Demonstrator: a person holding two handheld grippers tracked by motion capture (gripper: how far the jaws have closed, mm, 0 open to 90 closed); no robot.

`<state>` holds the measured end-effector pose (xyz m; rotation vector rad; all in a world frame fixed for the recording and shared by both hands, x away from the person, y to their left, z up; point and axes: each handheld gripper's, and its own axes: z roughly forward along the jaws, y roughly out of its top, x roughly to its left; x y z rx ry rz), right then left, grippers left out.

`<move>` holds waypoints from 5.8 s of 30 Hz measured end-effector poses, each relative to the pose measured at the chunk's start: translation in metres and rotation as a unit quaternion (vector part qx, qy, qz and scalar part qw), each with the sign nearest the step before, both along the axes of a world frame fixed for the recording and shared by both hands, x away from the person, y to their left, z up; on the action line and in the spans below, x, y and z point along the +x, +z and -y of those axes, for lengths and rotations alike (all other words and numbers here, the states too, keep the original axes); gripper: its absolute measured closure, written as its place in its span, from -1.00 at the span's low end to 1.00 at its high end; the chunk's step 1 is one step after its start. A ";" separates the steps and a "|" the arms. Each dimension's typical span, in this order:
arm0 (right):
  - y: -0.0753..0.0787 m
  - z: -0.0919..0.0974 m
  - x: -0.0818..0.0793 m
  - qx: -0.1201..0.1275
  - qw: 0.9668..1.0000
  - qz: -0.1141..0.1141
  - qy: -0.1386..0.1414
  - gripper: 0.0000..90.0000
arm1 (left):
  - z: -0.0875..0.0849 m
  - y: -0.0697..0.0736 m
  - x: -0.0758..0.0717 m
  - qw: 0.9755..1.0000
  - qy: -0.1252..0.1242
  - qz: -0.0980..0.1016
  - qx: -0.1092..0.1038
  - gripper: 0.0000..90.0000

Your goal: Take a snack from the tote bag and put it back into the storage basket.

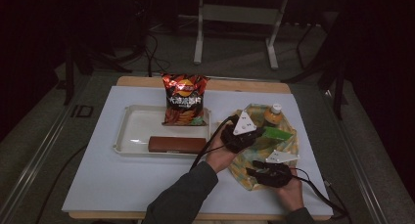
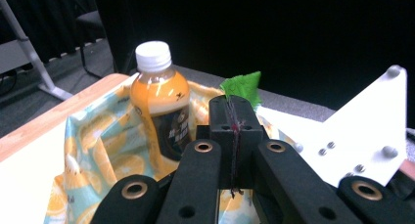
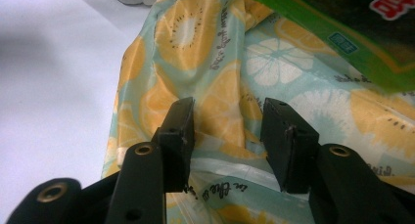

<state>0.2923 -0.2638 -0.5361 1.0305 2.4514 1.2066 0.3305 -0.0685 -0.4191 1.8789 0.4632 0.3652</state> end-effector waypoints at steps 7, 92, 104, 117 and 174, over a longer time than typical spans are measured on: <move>0.000 0.000 0.000 0.001 1.000 -0.004 0.000 0.24 | 0.004 0.009 -0.003 1.000 -0.008 0.001 -0.015 1.00; -0.002 -0.001 0.000 0.000 1.000 -0.007 0.001 0.24 | -0.089 0.044 0.009 0.998 0.059 0.017 -0.029 1.00; -0.002 -0.001 0.000 0.000 1.000 -0.007 0.001 0.24 | -0.100 0.045 0.012 0.997 0.068 0.017 -0.030 1.00; -0.002 -0.001 0.001 0.000 1.000 -0.007 0.001 0.24 | -0.116 0.047 0.015 0.996 0.083 0.020 -0.036 1.00; -0.002 -0.001 0.001 0.000 1.000 -0.006 0.001 0.24 | -0.166 0.027 0.026 0.989 0.145 0.001 -0.036 0.99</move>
